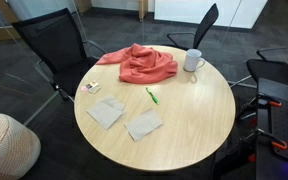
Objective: Pick the pen and put it in the cup
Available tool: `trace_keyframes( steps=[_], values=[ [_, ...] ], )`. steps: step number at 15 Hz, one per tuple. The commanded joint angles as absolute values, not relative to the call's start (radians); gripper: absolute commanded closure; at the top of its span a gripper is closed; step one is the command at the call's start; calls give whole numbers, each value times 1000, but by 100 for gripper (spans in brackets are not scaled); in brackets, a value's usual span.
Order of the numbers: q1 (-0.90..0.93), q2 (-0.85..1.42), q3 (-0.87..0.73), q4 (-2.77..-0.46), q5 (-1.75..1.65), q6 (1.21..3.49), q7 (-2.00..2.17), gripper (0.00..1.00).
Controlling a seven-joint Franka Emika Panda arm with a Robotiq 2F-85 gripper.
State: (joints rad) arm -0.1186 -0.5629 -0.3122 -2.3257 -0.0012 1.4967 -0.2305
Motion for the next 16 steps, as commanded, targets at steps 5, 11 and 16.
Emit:
trace_keyframes(
  steps=[5, 11, 16],
  values=[
    [-142, -558, -294, -2324, 7, 1495, -241, 0],
    [-121, -503, -243, -2314, 29, 1566, -193, 0],
    [-101, -391, -154, -2308, 47, 1676, -98, 0]
  ],
)
